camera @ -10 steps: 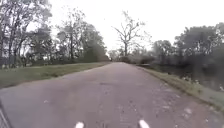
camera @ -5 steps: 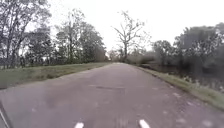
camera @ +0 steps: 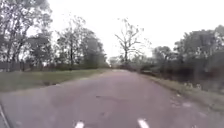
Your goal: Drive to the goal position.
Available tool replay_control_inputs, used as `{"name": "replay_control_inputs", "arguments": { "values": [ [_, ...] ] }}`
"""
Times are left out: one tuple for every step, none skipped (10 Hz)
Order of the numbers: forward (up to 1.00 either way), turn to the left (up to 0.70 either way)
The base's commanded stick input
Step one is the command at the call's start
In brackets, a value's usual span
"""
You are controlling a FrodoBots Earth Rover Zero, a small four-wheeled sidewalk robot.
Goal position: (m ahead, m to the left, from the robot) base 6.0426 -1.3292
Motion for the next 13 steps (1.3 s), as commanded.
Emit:
{"name": "replay_control_inputs", "arguments": {
  "values": [
    [0.70, 0.00],
    [0.70, 0.00],
    [0.70, 0.00],
    [0.70, 0.00],
    [0.70, 0.00],
    [0.70, 0.00],
    [0.70, 0.00],
    [0.70, 0.00],
    [0.70, 0.00],
    [0.70, 0.00],
    [0.70, 0.00],
    [0.70, 0.00],
    [0.70, 0.00]
  ]
}}
